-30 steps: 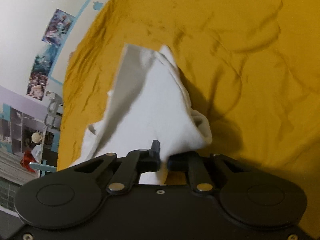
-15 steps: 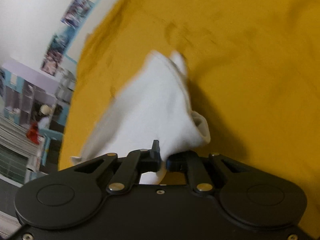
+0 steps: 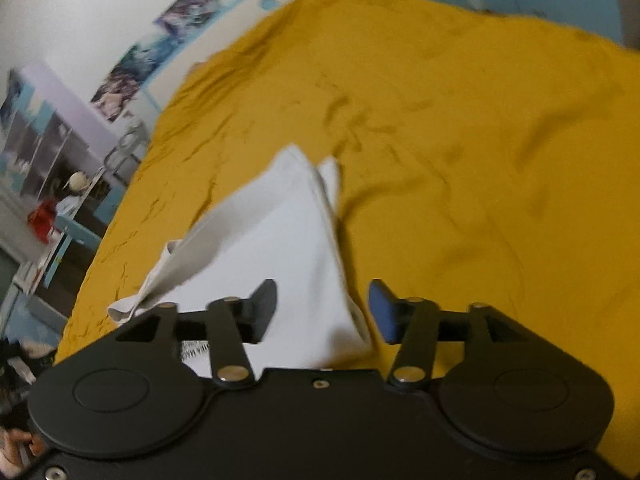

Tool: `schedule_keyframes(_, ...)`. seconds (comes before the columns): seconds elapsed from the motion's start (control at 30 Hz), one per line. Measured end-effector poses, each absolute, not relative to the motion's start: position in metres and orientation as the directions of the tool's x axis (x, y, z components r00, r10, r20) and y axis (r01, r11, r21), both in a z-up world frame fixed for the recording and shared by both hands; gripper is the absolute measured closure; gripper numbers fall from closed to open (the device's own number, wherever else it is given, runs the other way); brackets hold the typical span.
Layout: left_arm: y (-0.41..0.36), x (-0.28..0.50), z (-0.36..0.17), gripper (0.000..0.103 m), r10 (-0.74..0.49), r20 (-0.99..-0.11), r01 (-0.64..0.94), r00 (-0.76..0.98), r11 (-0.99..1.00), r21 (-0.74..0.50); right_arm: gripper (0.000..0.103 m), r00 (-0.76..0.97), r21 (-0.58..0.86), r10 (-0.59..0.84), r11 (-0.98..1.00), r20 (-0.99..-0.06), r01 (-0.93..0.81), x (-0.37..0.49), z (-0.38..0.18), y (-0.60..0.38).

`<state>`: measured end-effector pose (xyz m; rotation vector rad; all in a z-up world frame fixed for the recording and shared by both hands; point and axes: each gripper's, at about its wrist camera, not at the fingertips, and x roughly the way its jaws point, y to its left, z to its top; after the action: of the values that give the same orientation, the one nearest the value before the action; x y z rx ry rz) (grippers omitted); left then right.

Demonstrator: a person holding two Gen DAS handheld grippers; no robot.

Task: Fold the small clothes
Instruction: 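Press the folded edge down with both grippers, then open and withdraw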

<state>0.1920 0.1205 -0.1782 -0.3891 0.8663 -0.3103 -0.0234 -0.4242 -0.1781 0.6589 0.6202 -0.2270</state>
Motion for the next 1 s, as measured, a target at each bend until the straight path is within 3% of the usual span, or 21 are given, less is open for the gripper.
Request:
schedule_keyframes(0.13,0.102,0.215,-0.185,0.043,-0.401,-0.696,0.125,0.596,0.902,-0.412,0.049,0.772,0.470,0.019,0.802,-0.635,0.367,0.007,-0.190,-0.425)
schedule_keyframes(0.2,0.098,0.221,-0.192,0.049,-0.416,-0.698,0.127,0.583,0.895,-0.427,0.049,0.753,0.461,0.030,0.806,-0.658,0.371,0.014,-0.198,-0.426)
schedule_keyframes(0.27,0.096,0.223,-0.194,0.069,-0.432,-0.701,0.141,0.567,0.890,-0.434,0.049,0.741,0.461,0.040,0.805,-0.670,0.373,0.015,-0.205,-0.425)
schedule_keyframes(0.3,0.095,0.222,-0.195,0.089,-0.447,-0.702,0.153,0.555,0.884,-0.442,0.051,0.739,0.467,0.058,0.807,-0.671,0.361,0.016,-0.207,-0.423)
schedule_keyframes(0.33,0.094,0.223,-0.196,0.096,-0.457,-0.705,0.162,0.542,0.880,-0.446,0.061,0.734,0.474,0.080,0.810,-0.674,0.346,0.017,-0.208,-0.421)
schedule_keyframes(0.4,0.090,0.224,-0.198,0.100,-0.458,-0.714,0.179,0.529,0.883,-0.434,0.084,0.720,0.440,0.072,0.832,-0.690,0.339,0.019,-0.209,-0.418)
schedule_keyframes(0.43,0.087,0.225,-0.198,0.101,-0.453,-0.717,0.183,0.530,0.886,-0.425,0.094,0.715,0.422,0.064,0.842,-0.696,0.336,0.019,-0.209,-0.416)
schedule_keyframes(0.53,0.091,0.225,-0.191,0.102,-0.466,-0.705,0.180,0.535,0.878,-0.443,0.097,0.733,0.453,0.079,0.829,-0.676,0.328,0.014,-0.203,-0.419)
schedule_keyframes(0.67,0.106,0.217,-0.169,0.102,-0.526,-0.679,0.238,0.512,0.847,-0.476,0.098,0.765,0.477,0.106,0.833,-0.635,0.281,-0.005,-0.178,-0.423)
schedule_keyframes(0.77,0.113,0.210,-0.167,0.102,-0.530,-0.703,0.256,0.474,0.847,-0.466,0.098,0.748,0.435,0.113,0.865,-0.655,0.251,-0.015,-0.169,-0.421)
schedule_keyframes(0.97,0.112,0.214,-0.219,0.099,-0.513,-0.774,0.220,0.370,0.858,-0.464,0.097,0.671,0.444,0.135,0.839,-0.729,0.313,-0.016,-0.212,-0.428)
schedule_keyframes(1.0,0.114,0.215,-0.218,0.092,-0.515,-0.770,0.213,0.377,0.857,-0.470,0.097,0.663,0.441,0.130,0.837,-0.737,0.325,-0.016,-0.218,-0.429)
